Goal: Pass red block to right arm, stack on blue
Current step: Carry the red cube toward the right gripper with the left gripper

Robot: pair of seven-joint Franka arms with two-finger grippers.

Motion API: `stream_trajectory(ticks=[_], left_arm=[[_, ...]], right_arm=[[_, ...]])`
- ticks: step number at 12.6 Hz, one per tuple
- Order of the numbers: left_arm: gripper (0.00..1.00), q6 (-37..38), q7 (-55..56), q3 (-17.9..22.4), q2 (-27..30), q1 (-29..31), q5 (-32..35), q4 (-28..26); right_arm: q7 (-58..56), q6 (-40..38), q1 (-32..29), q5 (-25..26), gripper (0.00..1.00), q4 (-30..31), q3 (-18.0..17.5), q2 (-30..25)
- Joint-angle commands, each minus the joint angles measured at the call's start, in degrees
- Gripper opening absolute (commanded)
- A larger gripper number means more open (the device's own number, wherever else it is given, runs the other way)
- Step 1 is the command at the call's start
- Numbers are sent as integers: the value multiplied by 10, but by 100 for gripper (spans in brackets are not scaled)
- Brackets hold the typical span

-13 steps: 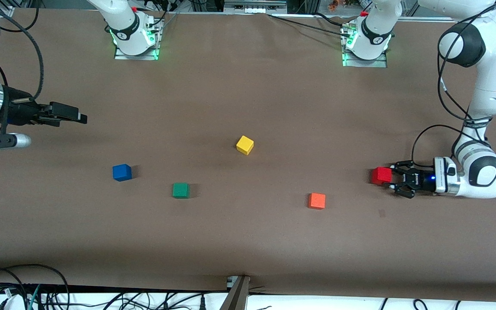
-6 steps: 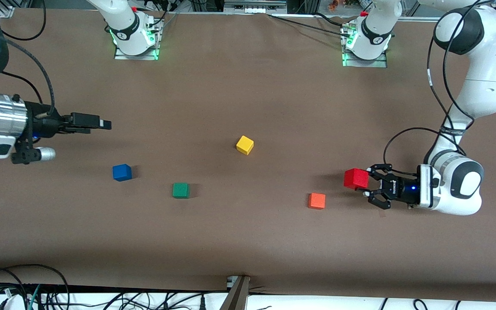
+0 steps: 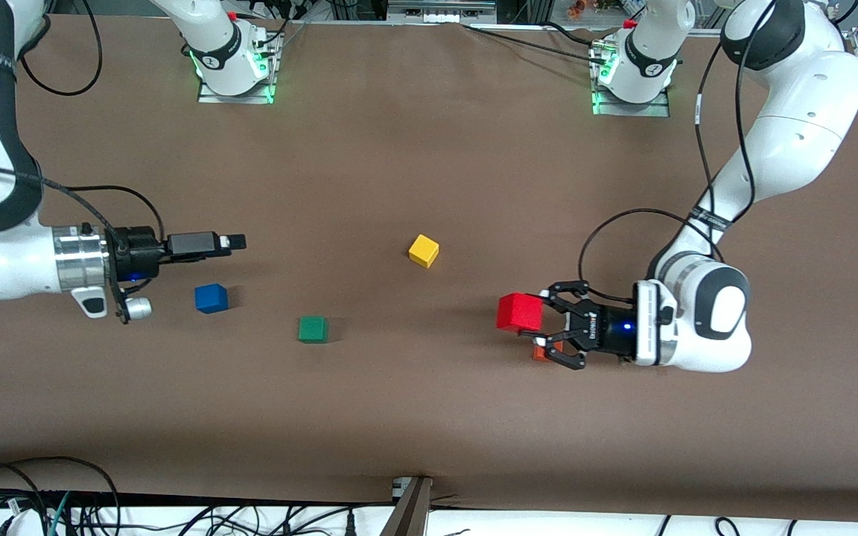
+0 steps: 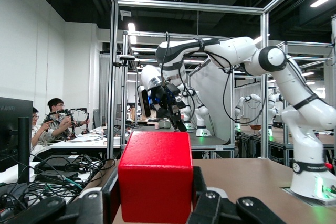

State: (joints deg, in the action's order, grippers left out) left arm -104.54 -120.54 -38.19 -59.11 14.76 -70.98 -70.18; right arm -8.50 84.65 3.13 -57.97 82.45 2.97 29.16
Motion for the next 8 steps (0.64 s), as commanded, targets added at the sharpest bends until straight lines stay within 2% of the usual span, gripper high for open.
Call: stream_trajectory(ticks=[1,3,5,8], left_arm=[[0,-82,19,-35,11,-26,-17,-13],[0,-164,42,-64,10,-60,-18,-11],[0,-240,47,-92,11,-84,-42,-12],[0,-349,46,-109,11,-140,-73,-6]], right_arm=[[-18,-9,1,-93,100,-6,-2,31],[-19,-15,2,-151,100,-6,-2,47],[-19,-3,23,-173,100,-8,-3,49],[-14,31,49,-202,100,-8,-3,47]])
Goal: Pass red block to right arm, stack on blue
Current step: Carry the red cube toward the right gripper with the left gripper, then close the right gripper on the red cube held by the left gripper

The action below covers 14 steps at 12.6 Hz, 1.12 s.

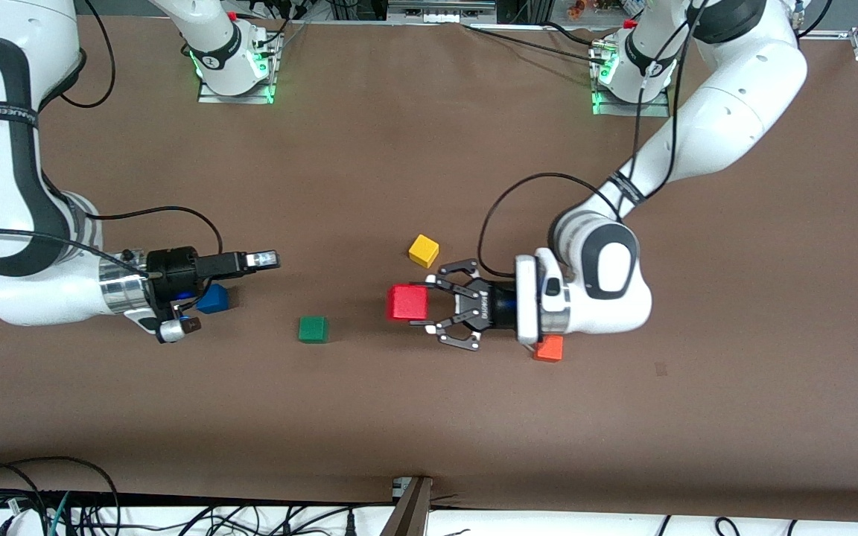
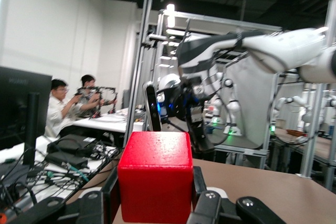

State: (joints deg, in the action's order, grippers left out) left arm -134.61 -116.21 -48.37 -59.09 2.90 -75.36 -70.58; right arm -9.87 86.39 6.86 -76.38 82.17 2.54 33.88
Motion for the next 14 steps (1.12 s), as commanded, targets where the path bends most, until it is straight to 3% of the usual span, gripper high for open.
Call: stream_trajectory(ticks=[1,14], left_arm=[[0,-80,4,-15,11,-38,-42,0],[0,-194,43,-21,28,-112,-56,21]], right_arm=[[0,25,18,-19,100,-5,1,0],[-15,120,61,-24,100,-9,2,15]])
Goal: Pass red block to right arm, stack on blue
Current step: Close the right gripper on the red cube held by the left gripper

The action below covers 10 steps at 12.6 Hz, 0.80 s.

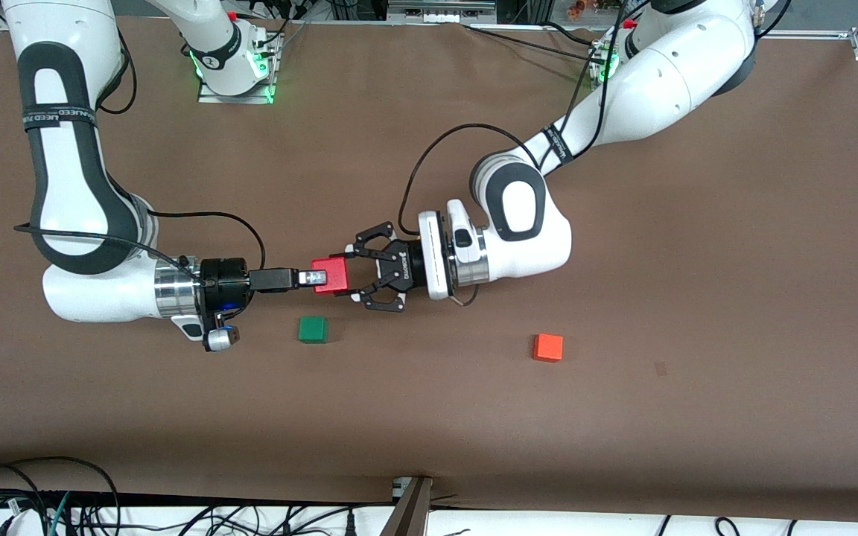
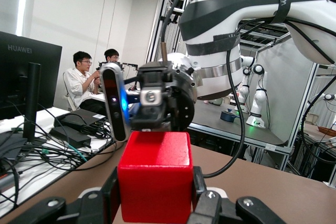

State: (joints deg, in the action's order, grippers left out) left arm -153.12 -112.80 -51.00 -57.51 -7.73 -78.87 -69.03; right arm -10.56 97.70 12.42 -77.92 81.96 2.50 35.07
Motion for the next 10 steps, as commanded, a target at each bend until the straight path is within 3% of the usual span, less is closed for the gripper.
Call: stream_trajectory(ticks=[1,2,3,8,9,10], left_arm=[[0,-10,10,6,15,-7,-21,6],[0,-16,11,5,16,-7,-21,6],[0,-17,13,5,16,-8,-21,6],[0,-17,18,3,16,-8,-22,6],[0,-18,19,2,16,-8,-22,6],[10,-24,21,3,19,-7,-22,5]], right_arm=[[-9,13,8,-8,98,-7,2,2],[-12,14,8,-8,71,-7,2,1],[-22,13,7,-8,37,-7,2,0],[-17,0,4,-7,35,-7,3,-6],[-21,-1,2,-7,29,-7,4,-5],[-22,-1,2,-7,25,-7,4,-5]])
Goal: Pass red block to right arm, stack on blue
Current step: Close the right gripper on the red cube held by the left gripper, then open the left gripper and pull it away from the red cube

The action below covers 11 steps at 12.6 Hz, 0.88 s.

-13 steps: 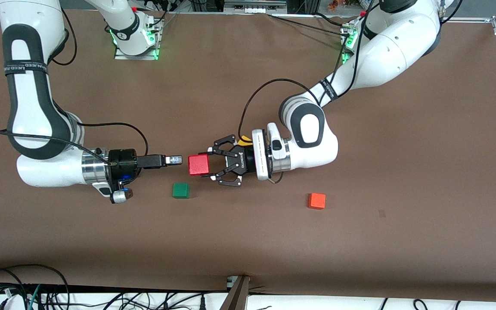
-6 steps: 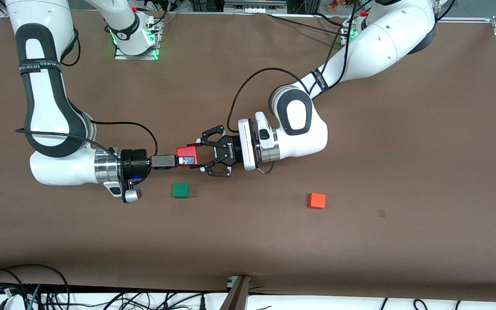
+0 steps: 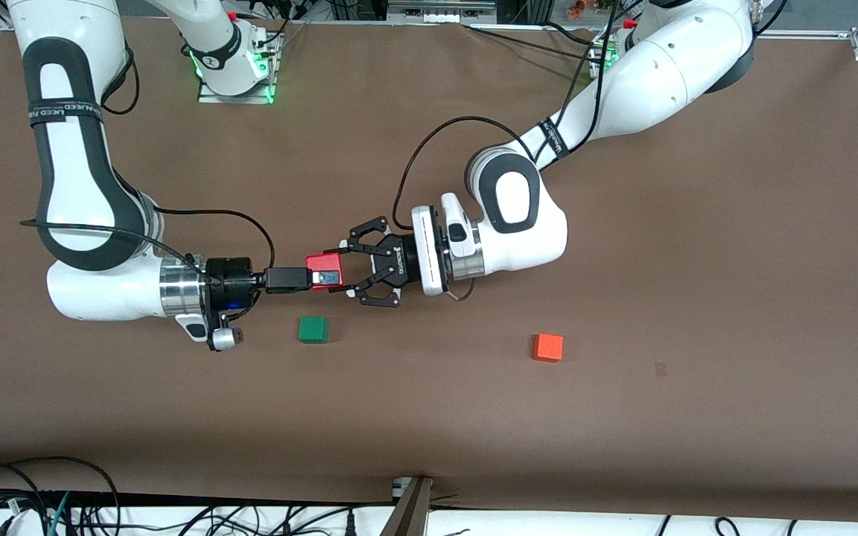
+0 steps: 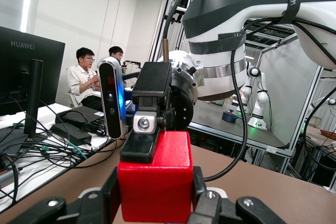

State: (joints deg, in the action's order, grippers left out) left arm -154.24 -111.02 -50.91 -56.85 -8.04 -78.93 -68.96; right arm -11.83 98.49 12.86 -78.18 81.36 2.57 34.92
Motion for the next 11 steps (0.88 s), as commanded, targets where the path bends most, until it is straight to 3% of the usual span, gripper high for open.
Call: stream_trajectory(ticks=[1,6,8,11], left_arm=[[99,-21,4,1,16,-2,-22,4],[100,-8,24,0,35,42,-18,-22],[100,9,23,-11,45,73,-15,-49],[100,9,28,-46,79,150,-17,-124]], right_arm=[[-9,-8,-3,-4,19,-1,3,-4],[-9,-7,-4,11,19,-2,9,-5],[-9,-7,-4,81,19,-15,22,-9],[-11,-6,-7,234,20,-17,35,-11]])
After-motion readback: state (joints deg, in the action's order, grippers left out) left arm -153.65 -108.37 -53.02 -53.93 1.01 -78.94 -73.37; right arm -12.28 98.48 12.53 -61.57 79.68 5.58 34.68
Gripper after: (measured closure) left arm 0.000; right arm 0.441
